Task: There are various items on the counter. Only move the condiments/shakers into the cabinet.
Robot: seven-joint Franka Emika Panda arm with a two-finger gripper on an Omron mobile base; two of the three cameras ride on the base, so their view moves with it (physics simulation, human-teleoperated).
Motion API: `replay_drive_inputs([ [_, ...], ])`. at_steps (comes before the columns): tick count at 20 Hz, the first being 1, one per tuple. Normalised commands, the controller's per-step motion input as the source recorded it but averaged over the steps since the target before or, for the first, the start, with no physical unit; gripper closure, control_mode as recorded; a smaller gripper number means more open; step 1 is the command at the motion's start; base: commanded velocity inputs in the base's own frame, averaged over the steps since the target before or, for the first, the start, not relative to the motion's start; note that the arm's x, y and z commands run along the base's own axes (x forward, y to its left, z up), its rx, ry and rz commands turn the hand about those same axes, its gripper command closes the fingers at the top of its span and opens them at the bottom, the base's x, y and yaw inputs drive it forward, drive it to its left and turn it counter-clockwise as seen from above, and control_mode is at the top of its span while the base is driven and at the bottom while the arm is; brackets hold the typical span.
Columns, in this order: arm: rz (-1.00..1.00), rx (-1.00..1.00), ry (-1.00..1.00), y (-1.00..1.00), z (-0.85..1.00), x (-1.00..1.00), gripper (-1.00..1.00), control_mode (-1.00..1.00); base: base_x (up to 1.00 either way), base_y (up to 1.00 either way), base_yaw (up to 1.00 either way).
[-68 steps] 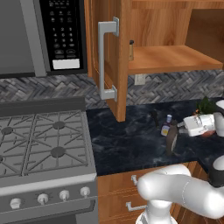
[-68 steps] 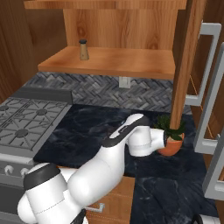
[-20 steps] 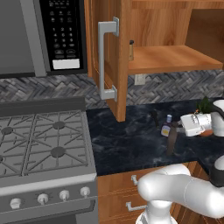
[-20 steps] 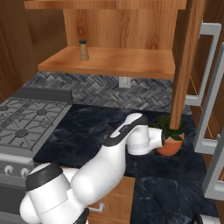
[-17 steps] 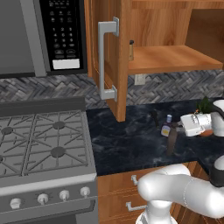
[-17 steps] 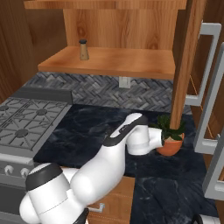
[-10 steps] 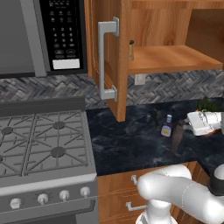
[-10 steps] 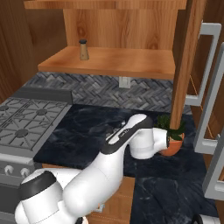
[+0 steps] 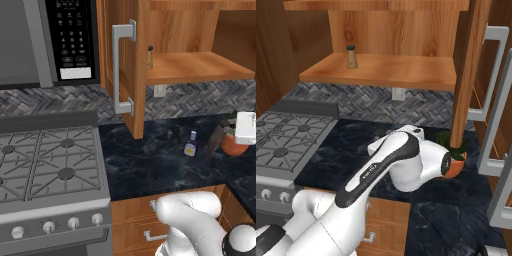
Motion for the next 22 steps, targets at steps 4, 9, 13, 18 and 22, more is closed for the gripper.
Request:
replay_drive_inputs([
  [4, -0.42, 0.15, -0.01, 0.04, 0.77, -0.63, 1.00, -1.00, 0.00, 0.00, 0.00],
  [9, -0.40, 0.15, 0.01, 0.11, 0.89, -0.40, 1.00, -1.00, 0.00, 0.00, 0.00],
  [13, -0.28, 0.05, 0.00, 0.26, 1.00, 0.05, 1.00, -1.00, 0.00, 0.00, 0.00],
  [18, -0.18, 0.05, 0.00, 0.18, 1.00, 0.41, 1.00, -1.00, 0.00, 0.00, 0.00],
  [22, -0.07, 0.00, 0.00, 0.00, 1.00, 0.53, 1.00, -1.00, 0.00, 0.00, 0.00],
])
